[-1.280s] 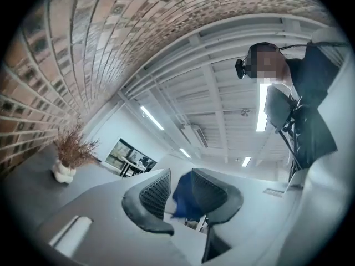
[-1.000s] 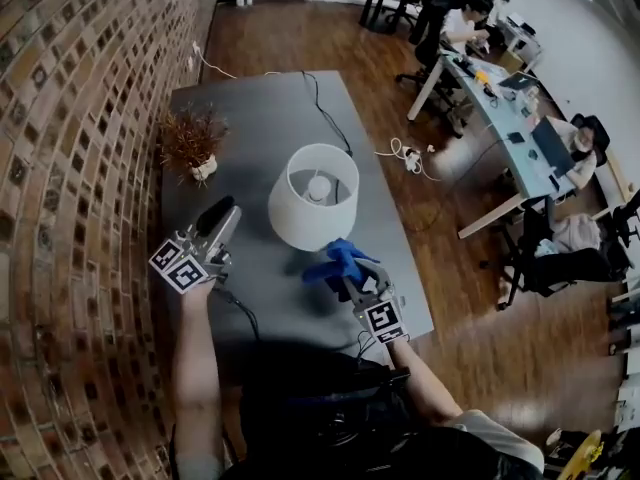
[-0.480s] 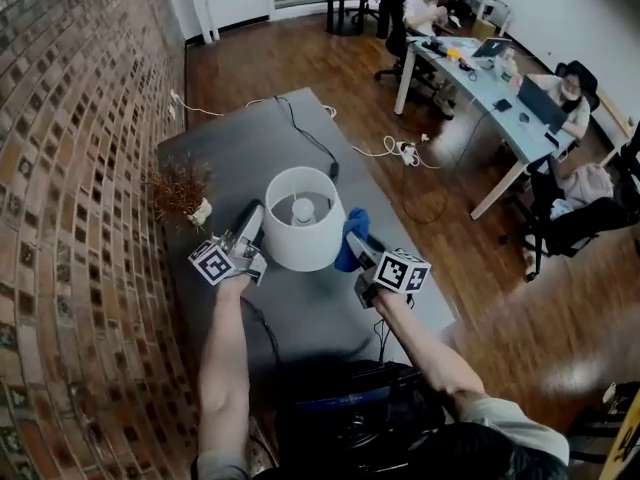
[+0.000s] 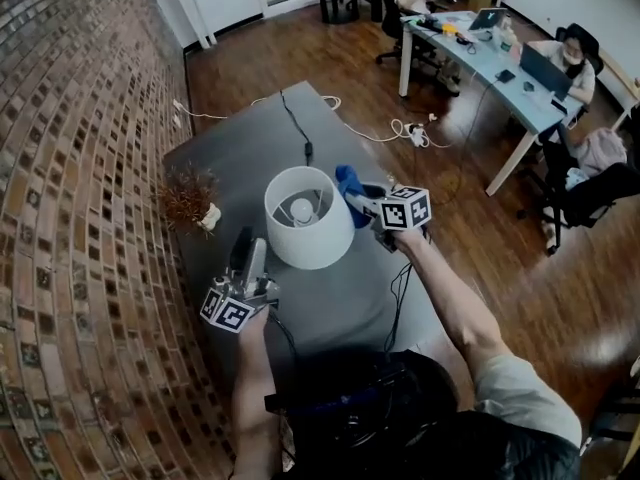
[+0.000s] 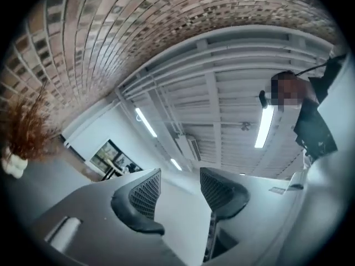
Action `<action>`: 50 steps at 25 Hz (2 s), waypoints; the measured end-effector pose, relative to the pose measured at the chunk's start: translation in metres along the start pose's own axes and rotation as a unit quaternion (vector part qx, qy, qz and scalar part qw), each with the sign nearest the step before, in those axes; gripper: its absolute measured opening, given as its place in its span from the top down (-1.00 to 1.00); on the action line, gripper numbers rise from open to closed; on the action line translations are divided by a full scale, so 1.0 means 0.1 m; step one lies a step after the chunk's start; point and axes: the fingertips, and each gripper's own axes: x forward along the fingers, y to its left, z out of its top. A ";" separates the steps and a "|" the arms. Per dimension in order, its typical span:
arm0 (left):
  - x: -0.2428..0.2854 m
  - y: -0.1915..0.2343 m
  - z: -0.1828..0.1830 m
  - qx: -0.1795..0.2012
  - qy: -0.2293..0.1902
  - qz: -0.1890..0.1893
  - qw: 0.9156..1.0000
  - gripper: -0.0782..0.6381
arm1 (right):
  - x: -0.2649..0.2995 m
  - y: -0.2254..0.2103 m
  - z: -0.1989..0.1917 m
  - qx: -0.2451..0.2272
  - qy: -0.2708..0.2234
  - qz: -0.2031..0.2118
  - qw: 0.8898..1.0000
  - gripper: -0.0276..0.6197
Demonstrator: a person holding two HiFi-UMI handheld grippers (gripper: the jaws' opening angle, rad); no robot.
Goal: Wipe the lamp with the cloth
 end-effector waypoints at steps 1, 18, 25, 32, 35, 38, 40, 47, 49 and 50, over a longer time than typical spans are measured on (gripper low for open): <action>0.10 -0.01 0.20 0.012 -0.010 -0.015 1.000 0.21 | -0.04 0.01 0.01 0.001 -0.010 -0.006 1.000 0.58; 0.94 -0.56 -0.11 0.110 0.225 -0.219 0.943 0.39 | -0.68 0.62 -0.56 -0.164 0.005 0.062 0.984 0.58; 0.95 -0.53 -0.14 0.129 0.242 -0.224 0.935 0.42 | -1.03 1.73 0.50 -0.393 -0.128 -0.057 0.909 0.58; 0.93 -0.51 -0.15 0.133 0.239 -0.218 0.937 0.44 | -0.44 1.74 -0.92 -0.581 0.040 -0.048 0.811 0.58; 0.94 -0.52 -0.18 0.131 0.247 -0.222 0.934 0.44 | -0.47 1.82 -1.38 -0.586 0.107 -0.029 0.803 0.58; 0.97 -0.51 -0.21 0.138 0.260 -0.224 0.929 0.51 | -0.54 2.26 -0.41 -0.610 0.019 -0.087 0.788 0.58; 0.97 -0.51 -0.20 0.139 0.264 -0.225 0.928 0.50 | -0.50 2.49 0.22 -0.636 -0.036 -0.134 0.759 0.58; 0.96 -0.52 -0.25 0.132 0.275 -0.237 0.922 0.50 | 0.07 2.31 -1.01 -0.713 0.118 -0.085 0.686 0.58; 0.95 -0.54 -0.29 0.136 0.288 -0.246 0.915 0.50 | 0.06 2.28 -1.39 -0.712 0.173 -0.057 0.679 0.57; 0.95 -0.55 -0.30 0.137 0.294 -0.249 0.913 0.50 | 0.04 2.35 -1.34 -0.718 0.172 -0.061 0.672 0.58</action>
